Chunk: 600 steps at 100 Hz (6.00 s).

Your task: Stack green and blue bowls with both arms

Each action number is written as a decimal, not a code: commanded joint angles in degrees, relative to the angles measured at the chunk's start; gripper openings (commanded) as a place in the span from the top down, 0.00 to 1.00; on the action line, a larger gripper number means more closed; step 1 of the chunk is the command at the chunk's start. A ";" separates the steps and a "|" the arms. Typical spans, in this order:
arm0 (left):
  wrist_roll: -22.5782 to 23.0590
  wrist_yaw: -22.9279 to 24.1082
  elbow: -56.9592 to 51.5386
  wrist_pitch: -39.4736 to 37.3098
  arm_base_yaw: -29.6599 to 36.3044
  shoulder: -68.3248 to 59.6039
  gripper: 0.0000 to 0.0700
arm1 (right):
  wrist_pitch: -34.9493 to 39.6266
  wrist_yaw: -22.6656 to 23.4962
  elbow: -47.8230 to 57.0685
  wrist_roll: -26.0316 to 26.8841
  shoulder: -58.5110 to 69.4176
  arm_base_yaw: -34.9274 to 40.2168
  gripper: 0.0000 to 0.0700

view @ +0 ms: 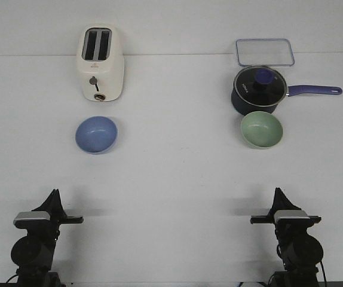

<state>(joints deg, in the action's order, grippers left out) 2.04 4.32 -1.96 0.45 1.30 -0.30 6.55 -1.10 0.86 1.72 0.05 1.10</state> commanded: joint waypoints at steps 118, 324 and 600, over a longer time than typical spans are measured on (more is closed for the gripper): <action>0.31 -0.07 1.05 -0.55 0.04 0.11 0.98 | 0.76 3.69 5.79 25.18 0.63 0.04 1.00; 0.31 -0.09 1.05 -0.55 0.04 0.11 0.98 | 23.08 15.61 49.77 17.66 62.01 9.14 1.00; -18.19 -6.03 -58.12 12.26 -0.28 -84.35 0.34 | 15.72 -20.37 28.89 14.91 25.53 49.99 0.46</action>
<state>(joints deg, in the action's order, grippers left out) -16.95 -1.56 -58.26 12.78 1.23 -80.82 23.03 -21.23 29.41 16.73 25.28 50.57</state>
